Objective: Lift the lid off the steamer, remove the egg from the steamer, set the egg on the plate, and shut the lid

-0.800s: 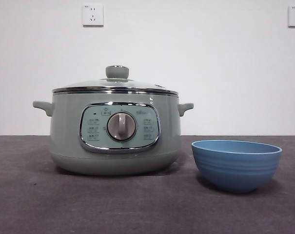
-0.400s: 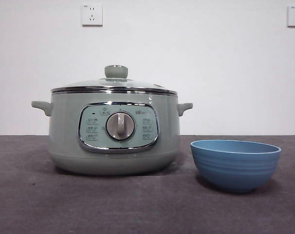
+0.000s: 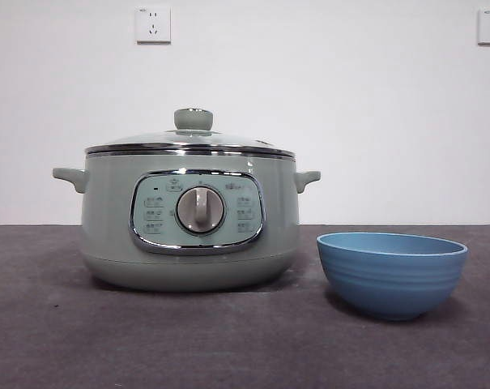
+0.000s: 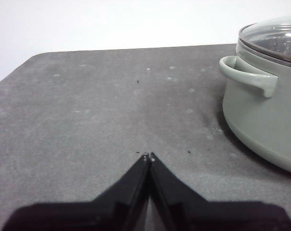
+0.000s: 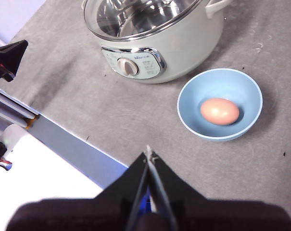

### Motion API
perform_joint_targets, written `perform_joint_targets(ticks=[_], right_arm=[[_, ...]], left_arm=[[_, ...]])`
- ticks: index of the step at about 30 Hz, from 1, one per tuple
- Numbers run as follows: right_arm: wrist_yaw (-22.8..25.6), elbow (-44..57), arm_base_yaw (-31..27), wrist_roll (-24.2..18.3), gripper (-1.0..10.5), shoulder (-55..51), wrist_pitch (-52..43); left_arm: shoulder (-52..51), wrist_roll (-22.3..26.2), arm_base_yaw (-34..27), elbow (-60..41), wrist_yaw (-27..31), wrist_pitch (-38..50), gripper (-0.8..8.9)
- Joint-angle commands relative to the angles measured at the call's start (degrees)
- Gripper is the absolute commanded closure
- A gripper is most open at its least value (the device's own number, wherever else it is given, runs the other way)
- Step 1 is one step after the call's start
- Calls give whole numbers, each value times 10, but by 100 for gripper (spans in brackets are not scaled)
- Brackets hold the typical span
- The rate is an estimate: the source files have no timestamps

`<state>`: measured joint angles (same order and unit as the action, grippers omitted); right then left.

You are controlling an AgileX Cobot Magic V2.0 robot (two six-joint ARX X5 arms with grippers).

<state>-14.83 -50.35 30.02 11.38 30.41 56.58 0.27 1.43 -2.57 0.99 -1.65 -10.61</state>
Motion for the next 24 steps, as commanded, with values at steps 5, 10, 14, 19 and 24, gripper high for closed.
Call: perform_joint_targets(ticks=[5, 10, 14, 19, 24], right_arm=[[21, -1, -5, -25, 945, -4, -40], [18, 9, -82, -83, 945, -29, -138], [-17, 38, -167, -133, 945, -59, -186], [-18, 133, -237, -177, 945, -122, -316], [-13, 271, -252, -175, 945, -196, -444]], left_arm=[[-2, -3, -2, -8, 0, 3, 816], [-2, -3, -2, -8, 1, 3, 816], [-2, -3, -2, -8, 0, 3, 816], [-2, -3, -2, -8, 1, 3, 816], [-2, -3, -2, -8, 1, 3, 816]])
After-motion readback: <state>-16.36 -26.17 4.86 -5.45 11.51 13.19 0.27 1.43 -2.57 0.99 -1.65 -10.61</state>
